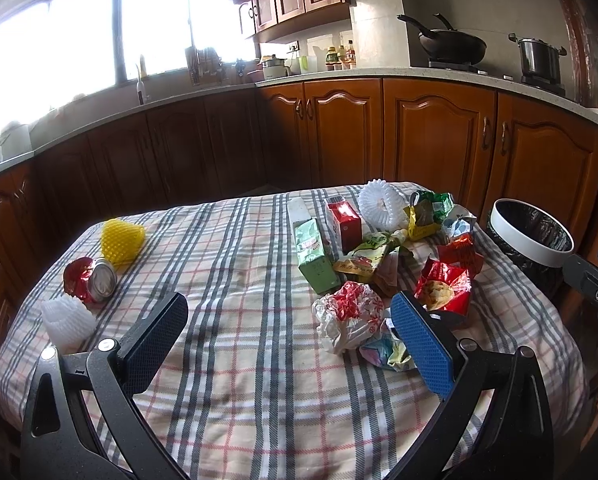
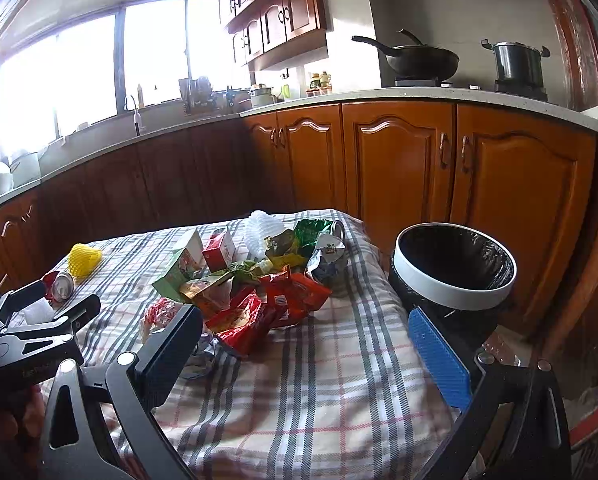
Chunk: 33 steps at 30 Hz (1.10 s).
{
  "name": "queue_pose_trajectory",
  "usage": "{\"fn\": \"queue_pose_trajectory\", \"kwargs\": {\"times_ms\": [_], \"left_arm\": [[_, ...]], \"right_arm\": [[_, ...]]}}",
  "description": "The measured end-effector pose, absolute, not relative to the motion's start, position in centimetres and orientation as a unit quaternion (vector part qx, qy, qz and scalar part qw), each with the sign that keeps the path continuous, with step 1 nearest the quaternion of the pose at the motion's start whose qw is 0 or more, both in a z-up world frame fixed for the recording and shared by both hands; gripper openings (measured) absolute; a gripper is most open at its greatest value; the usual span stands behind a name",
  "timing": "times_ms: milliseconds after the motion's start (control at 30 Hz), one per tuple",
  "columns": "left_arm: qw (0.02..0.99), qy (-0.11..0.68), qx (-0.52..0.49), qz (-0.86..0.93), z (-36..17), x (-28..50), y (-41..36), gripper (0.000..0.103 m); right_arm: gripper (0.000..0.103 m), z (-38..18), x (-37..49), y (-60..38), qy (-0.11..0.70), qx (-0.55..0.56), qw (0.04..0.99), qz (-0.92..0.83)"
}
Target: Collect trash
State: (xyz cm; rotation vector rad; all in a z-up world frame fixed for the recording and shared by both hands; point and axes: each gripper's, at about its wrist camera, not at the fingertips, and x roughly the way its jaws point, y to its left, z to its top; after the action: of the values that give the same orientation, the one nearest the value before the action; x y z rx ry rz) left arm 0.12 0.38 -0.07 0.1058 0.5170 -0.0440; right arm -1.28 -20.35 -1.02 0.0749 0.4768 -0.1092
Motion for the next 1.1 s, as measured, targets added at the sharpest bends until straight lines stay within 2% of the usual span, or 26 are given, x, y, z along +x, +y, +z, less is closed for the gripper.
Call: {"fn": "queue_pose_trajectory", "kwargs": {"times_ms": [633,1100], "left_arm": [[0.963,0.263,0.047,-0.026,-0.4,0.6,0.8,0.103],[0.944,0.324,0.023,-0.057,-2.5,3.4,1.8,0.103]], "right_arm": [[0.103,-1.0,-0.8,-20.2,0.242,0.038,0.968,-0.044],[0.101,-2.1,1.1,-20.7,0.276,0.075,0.958,0.013]]}}
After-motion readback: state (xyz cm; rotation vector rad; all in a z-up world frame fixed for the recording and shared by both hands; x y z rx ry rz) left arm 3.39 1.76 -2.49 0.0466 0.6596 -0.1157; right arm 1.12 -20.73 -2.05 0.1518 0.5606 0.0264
